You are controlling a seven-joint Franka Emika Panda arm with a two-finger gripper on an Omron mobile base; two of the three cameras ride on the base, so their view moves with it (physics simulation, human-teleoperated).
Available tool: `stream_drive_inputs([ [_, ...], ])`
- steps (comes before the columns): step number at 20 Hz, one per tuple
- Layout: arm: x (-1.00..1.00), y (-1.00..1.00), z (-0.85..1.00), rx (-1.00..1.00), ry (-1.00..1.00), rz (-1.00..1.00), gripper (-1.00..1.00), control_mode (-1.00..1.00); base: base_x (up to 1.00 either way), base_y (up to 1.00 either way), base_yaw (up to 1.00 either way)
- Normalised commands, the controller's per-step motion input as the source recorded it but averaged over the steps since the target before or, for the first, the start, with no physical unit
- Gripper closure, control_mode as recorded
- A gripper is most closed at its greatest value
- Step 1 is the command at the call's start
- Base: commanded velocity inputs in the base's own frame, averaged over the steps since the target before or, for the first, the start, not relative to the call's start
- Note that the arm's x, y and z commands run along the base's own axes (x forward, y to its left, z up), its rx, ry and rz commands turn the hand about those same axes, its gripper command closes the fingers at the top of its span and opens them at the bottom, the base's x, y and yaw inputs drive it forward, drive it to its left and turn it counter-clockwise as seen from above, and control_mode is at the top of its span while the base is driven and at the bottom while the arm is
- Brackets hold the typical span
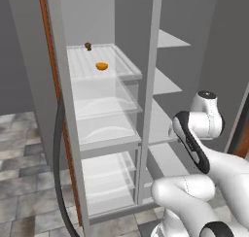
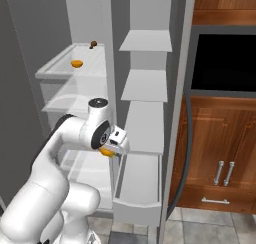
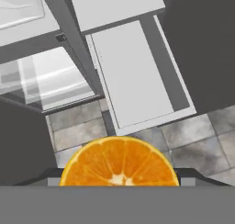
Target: Take the oranges from the fridge shelf and place them in the freezer drawer to begin freezing them.
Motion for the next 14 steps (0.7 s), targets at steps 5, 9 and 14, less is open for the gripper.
stream_drive_inputs([
  [5, 0.61, -0.32, -0.69, 0.0, 0.02, -0.11, 1.0, -1.0, 0.0, 0.0, 0.0],
  [9, 0.16, -0.4, -0.48, 0.01, 0.18, -0.05, 1.0, -1.0, 0.0, 0.0, 0.0],
  [14, 0.2, -0.24, -0.41, 0.0, 0.05, -0.02, 1.0, -1.0, 0.0, 0.0, 0.0],
])
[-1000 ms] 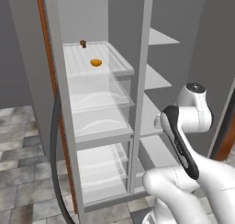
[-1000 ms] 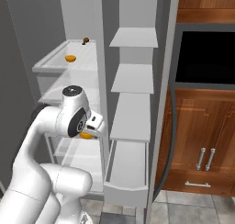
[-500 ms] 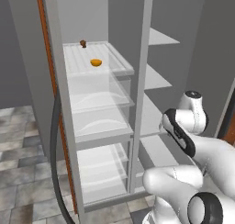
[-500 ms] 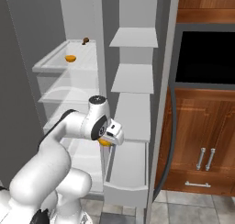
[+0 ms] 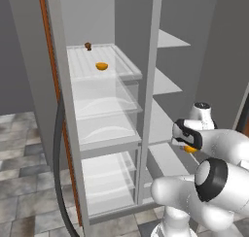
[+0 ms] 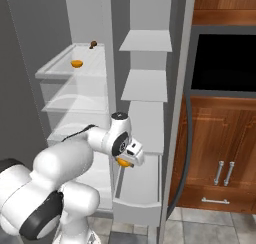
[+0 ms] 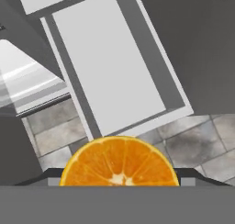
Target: Take the oranges from the fridge shelf and place them in the freezer drawer to begin freezing them.
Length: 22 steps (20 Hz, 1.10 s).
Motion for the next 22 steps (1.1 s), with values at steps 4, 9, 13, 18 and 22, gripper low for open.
stream_drive_inputs([
  [4, 0.12, -0.12, -0.44, 0.0, 0.0, 0.0, 1.0, -1.0, 0.0, 0.0, 0.0],
  [9, 0.11, 0.0, -0.41, 0.0, 0.0, 0.0, 1.0, -1.0, 0.0, 0.0, 0.0],
  [13, 0.14, -0.01, -0.44, 0.0, 0.0, 0.0, 1.0, -1.0, 0.0, 0.0, 0.0],
  [18, 0.28, -0.08, -0.47, 0.0, 0.0, 0.0, 1.0, -1.0, 0.0, 0.0, 0.0],
  [22, 0.34, -0.05, -0.27, 0.0, 0.0, 0.0, 1.0, -1.0, 0.0, 0.0, 0.0],
])
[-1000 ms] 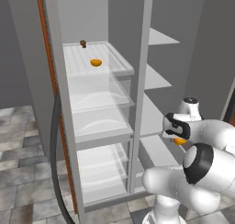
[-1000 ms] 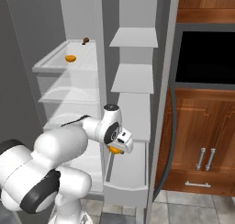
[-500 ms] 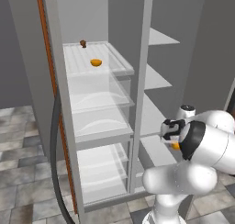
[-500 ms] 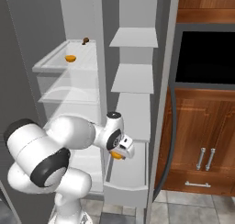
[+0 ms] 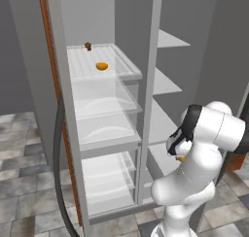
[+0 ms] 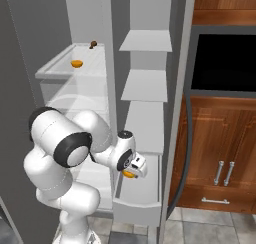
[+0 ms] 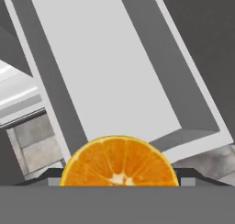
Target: Take the oranges from the fridge shelf and place them in the freezer drawer to begin freezing them.
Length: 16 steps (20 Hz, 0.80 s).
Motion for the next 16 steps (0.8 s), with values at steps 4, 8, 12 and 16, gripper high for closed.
stream_drive_inputs([
  [4, 0.21, -0.06, -0.25, 0.0, 0.0, 0.0, 1.0, -1.0, 0.0, 0.0, 0.0],
  [8, 0.15, -0.1, -0.44, 0.0, 0.0, 0.0, 1.0, -1.0, 0.0, 0.0, 0.0],
  [12, 0.21, -0.1, -0.35, 0.0, 0.0, 0.0, 1.0, -1.0, 0.0, 0.0, 0.0],
  [16, 0.17, -0.17, -0.43, 0.0, 0.0, 0.0, 1.0, -1.0, 0.0, 0.0, 0.0],
])
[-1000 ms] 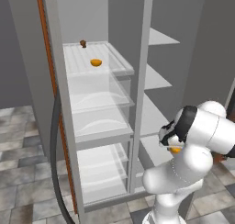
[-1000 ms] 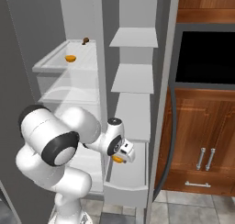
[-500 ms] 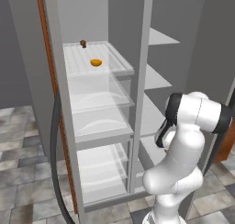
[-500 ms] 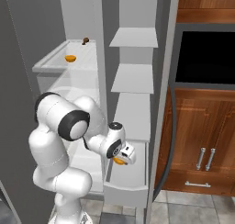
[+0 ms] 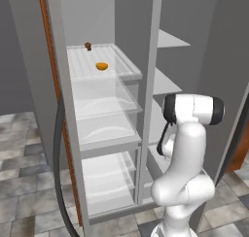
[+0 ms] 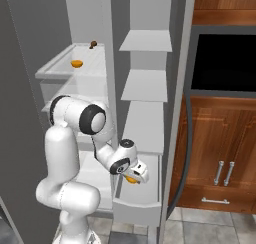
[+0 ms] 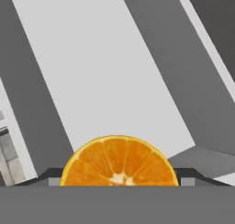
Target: Take the oranges from the fridge shelf and place them in the freezer drawer to begin freezing them.
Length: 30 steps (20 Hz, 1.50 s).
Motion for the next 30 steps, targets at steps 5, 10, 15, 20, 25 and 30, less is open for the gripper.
stream_drive_inputs([
  [5, 0.33, -0.22, -0.22, 0.01, 0.01, -0.02, 1.0, -1.0, 0.0, 0.0, 0.0],
  [10, 0.15, 0.0, -0.4, 0.01, 0.07, -0.12, 1.0, -1.0, 0.0, 0.0, 0.0],
  [15, 0.32, 0.0, -0.26, 0.02, 0.02, -0.11, 1.0, -1.0, 0.0, 0.0, 0.0],
  [20, 0.52, -0.12, -0.25, 0.0, 0.0, -0.04, 1.0, -1.0, 0.0, 0.0, 0.0],
  [25, 0.31, -0.08, -0.11, 0.0, 0.0, 0.0, -1.0, -1.0, 0.0, 0.0, 0.0],
  [30, 0.01, 0.0, 0.19, 0.0, 0.0, -0.04, -1.0, -1.0, 0.0, 0.0, 0.0],
])
